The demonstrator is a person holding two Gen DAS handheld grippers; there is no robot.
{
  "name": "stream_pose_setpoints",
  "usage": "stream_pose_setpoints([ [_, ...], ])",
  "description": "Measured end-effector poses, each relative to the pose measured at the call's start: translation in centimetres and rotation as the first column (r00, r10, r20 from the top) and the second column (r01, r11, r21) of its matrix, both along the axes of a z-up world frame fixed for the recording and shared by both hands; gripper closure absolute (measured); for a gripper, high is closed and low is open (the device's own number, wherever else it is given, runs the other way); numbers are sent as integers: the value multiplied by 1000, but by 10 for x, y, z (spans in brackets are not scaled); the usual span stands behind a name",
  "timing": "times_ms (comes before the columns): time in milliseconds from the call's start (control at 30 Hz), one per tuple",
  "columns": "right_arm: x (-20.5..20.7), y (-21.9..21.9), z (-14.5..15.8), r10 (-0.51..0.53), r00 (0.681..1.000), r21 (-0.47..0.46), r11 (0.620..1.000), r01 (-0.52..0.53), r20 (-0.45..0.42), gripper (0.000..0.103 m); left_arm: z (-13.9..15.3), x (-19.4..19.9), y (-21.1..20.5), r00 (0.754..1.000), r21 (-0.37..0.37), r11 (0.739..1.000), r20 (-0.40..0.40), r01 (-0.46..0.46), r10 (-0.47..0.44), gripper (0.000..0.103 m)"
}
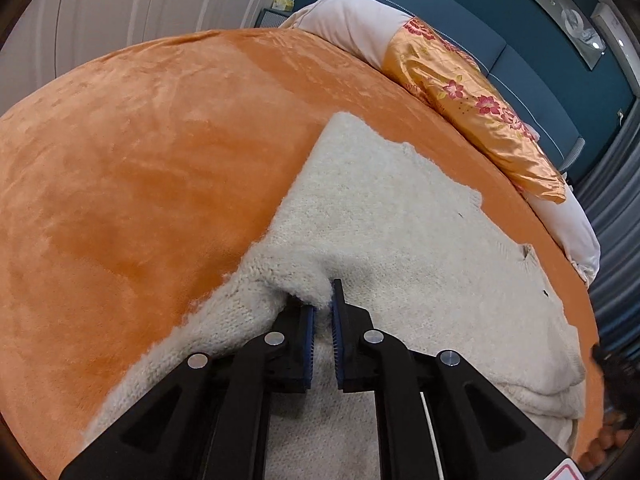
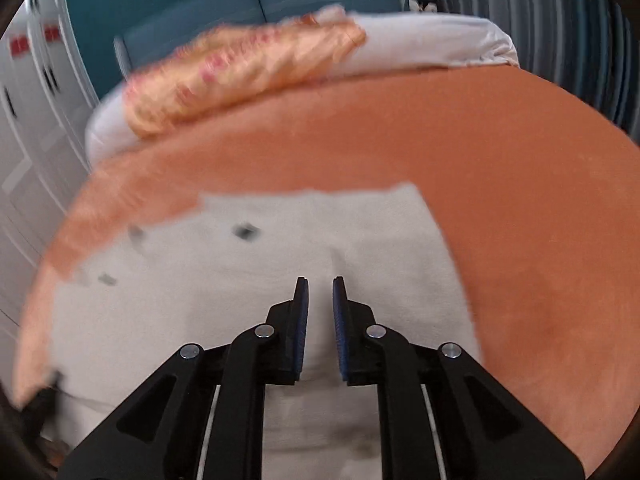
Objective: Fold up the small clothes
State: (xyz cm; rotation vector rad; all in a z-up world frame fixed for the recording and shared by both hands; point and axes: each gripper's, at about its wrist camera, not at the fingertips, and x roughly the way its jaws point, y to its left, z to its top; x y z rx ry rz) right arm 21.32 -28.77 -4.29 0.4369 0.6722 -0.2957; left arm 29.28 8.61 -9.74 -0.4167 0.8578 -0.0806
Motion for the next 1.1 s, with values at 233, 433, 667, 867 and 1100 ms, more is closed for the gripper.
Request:
stream_pose_setpoints([
  [233,77,182,-15,565,820,56,825,-563,-88,91,-2,-4,0,1000,-12,1000,20,-9,9,91],
  [433,54,149,-42,498,857,1,865,-502,-132,96,-4,-5,3,1000,-39,999,29,-5,6,90],
  [667,-32,-6,-41,75,982,-38,996,-82,-172,97,-5,-6,3,999,-46,999,34,-2,4,90],
  [867,-26,-53,-25,28,998,135,991,-20,-60,61,-4,-5,1,1000,-26,1000,29,-4,5,90],
  [1100,11,-31,-1,92,995,84,992,-95,43,96,-3,-4,0,1000,-8,1000,22,-4,4,90],
])
